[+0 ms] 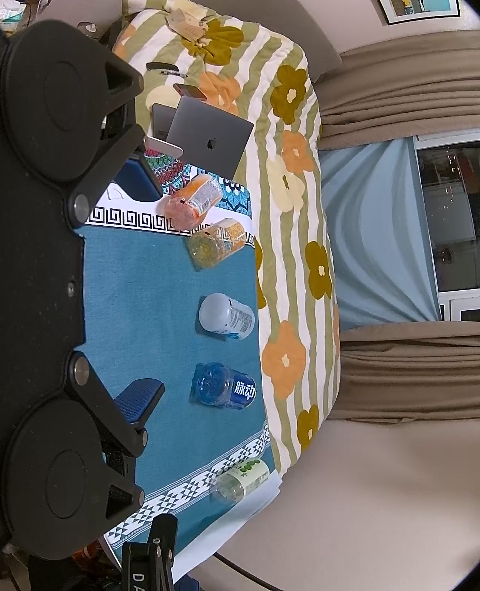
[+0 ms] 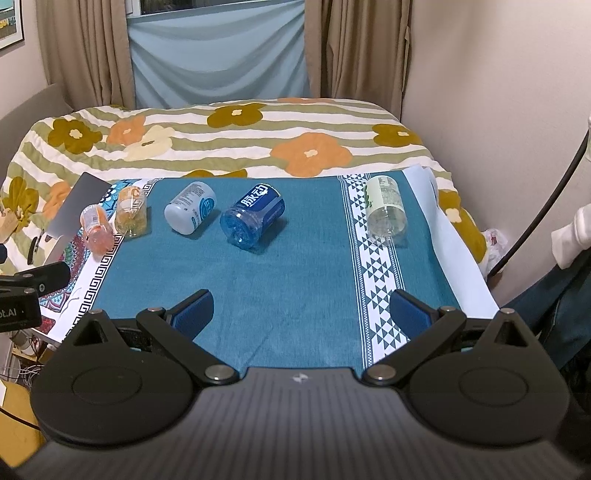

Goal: Flip cup upright

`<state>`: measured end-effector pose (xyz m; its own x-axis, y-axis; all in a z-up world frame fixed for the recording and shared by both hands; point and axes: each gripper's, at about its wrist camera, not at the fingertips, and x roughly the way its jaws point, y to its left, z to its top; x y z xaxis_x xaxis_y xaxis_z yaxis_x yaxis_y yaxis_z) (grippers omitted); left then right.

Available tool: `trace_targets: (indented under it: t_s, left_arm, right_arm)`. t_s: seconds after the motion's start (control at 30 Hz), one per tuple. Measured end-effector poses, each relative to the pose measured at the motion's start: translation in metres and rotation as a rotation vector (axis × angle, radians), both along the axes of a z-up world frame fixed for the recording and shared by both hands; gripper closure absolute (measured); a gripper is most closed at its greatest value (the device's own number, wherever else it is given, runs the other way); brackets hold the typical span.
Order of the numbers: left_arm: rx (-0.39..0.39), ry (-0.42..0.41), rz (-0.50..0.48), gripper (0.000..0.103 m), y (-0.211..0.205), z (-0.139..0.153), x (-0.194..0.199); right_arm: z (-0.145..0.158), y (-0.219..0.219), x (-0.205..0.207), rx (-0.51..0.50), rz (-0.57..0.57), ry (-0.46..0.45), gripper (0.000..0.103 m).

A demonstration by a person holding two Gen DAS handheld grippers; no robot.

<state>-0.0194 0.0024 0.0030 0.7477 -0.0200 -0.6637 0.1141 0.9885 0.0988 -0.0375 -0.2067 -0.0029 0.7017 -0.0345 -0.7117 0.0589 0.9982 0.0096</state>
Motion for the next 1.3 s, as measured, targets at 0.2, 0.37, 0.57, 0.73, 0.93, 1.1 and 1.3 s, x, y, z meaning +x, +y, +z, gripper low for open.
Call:
trace_targets:
  t_s: [0.2, 0.37, 0.57, 0.73, 0.93, 1.1, 1.3]
  left_arm:
    - [-0.002, 0.001, -0.003, 0.000, 0.002, -0.001, 0.001]
    - [-0.003, 0.004, -0.002, 0.000, 0.002, -0.002, 0.003]
    - [-0.005, 0.008, -0.003, 0.000, 0.002, -0.002, 0.005]
    - [-0.016, 0.017, -0.024, 0.000, 0.003, -0.004, 0.014]
    - [-0.034, 0.051, -0.039, 0.000, 0.007, -0.010, 0.035]
    - [-0.057, 0.062, -0.033, 0.001, 0.003, -0.016, 0.055]
    - [-0.025, 0.146, -0.076, 0.001, -0.023, -0.037, 0.089]
  right_arm:
    - [0.000, 0.000, -0.001, -0.001, 0.000, 0.000, 0.000]
    - [-0.001, -0.001, 0.001, -0.002, -0.003, 0.007, 0.000]
    - [-0.003, -0.001, 0.004, 0.002, -0.013, 0.009, 0.000]
    - [-0.005, -0.005, 0.010, 0.035, -0.012, 0.029, 0.000]
    - [-0.005, -0.016, 0.025, 0.036, -0.036, 0.022, 0.000]
    - [-0.007, -0.042, 0.054, 0.019, -0.025, 0.071, 0.000]
    - [-0.018, -0.083, 0.103, 0.012, -0.012, 0.102, 0.000]
